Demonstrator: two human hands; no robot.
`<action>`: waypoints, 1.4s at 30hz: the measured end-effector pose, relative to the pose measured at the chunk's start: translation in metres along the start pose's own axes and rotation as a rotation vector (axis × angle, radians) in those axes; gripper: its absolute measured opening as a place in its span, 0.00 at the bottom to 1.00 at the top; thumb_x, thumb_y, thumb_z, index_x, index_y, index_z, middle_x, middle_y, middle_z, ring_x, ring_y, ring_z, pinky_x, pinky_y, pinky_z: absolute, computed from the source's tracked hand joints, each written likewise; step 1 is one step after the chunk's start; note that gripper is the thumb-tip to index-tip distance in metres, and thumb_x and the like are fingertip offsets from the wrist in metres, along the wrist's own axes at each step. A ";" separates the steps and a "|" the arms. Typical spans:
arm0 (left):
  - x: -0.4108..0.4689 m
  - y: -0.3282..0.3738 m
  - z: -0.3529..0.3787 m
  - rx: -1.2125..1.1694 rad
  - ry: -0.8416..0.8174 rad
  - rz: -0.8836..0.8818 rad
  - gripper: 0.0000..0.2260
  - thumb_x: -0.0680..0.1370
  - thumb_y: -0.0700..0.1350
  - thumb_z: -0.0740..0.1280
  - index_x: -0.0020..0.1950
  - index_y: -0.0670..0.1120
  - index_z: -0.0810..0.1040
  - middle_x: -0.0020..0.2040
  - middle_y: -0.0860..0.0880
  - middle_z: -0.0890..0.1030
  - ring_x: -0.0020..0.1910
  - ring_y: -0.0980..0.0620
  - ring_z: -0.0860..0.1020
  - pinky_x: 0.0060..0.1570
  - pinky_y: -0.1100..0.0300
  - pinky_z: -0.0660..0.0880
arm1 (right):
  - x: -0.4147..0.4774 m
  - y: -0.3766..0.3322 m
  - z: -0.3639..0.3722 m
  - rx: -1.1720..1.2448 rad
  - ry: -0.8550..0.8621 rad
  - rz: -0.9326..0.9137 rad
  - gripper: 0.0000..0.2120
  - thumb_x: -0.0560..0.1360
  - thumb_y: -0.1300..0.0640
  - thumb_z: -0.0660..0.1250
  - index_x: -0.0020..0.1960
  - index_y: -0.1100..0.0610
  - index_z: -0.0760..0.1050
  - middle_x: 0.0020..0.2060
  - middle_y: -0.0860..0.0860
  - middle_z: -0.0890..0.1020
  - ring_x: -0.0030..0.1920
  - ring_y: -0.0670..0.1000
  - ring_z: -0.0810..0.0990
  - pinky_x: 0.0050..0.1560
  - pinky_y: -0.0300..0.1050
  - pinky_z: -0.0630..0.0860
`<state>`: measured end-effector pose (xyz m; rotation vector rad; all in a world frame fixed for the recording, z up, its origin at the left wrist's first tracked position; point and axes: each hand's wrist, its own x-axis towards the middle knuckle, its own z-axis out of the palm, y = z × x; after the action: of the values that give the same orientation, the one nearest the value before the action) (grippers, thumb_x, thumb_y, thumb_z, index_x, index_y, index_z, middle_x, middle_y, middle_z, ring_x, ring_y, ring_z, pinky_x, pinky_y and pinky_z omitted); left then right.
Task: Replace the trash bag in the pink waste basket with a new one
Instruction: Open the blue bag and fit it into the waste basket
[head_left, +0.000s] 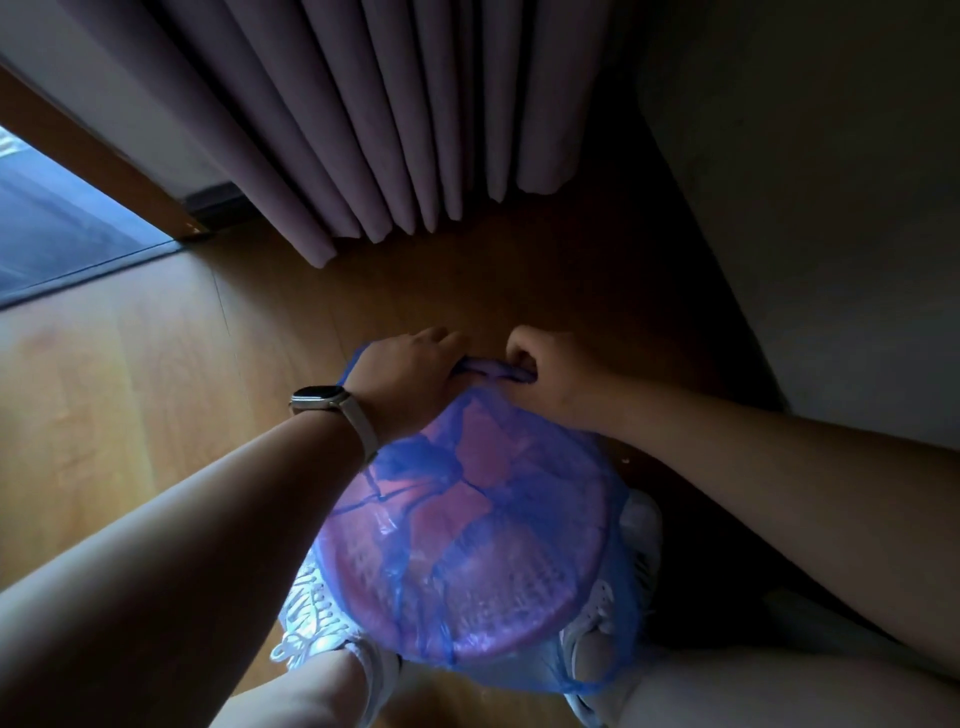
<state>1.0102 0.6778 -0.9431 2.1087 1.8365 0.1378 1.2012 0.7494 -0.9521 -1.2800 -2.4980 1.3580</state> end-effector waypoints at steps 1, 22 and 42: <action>-0.003 -0.003 0.002 -0.003 -0.001 -0.030 0.18 0.78 0.61 0.58 0.50 0.46 0.74 0.49 0.44 0.79 0.46 0.38 0.80 0.34 0.54 0.66 | -0.002 0.004 0.000 0.013 0.020 0.001 0.13 0.69 0.49 0.71 0.39 0.50 0.67 0.31 0.48 0.75 0.32 0.51 0.75 0.34 0.54 0.73; -0.019 -0.021 0.005 0.046 0.129 -0.221 0.13 0.80 0.55 0.61 0.48 0.45 0.73 0.47 0.43 0.80 0.42 0.37 0.80 0.31 0.56 0.63 | -0.003 0.015 -0.027 -0.033 0.093 0.242 0.14 0.80 0.53 0.61 0.40 0.61 0.74 0.31 0.52 0.75 0.32 0.49 0.72 0.32 0.43 0.66; 0.036 0.041 0.019 0.095 -0.002 0.158 0.19 0.75 0.55 0.53 0.52 0.48 0.78 0.48 0.46 0.78 0.48 0.42 0.78 0.42 0.51 0.72 | -0.043 0.016 -0.015 -0.138 0.060 0.177 0.11 0.71 0.58 0.71 0.42 0.53 0.67 0.44 0.55 0.79 0.45 0.55 0.78 0.42 0.44 0.69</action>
<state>1.0601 0.7045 -0.9530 2.3180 1.7053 0.0878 1.2451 0.7355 -0.9399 -1.5774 -2.5292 1.1742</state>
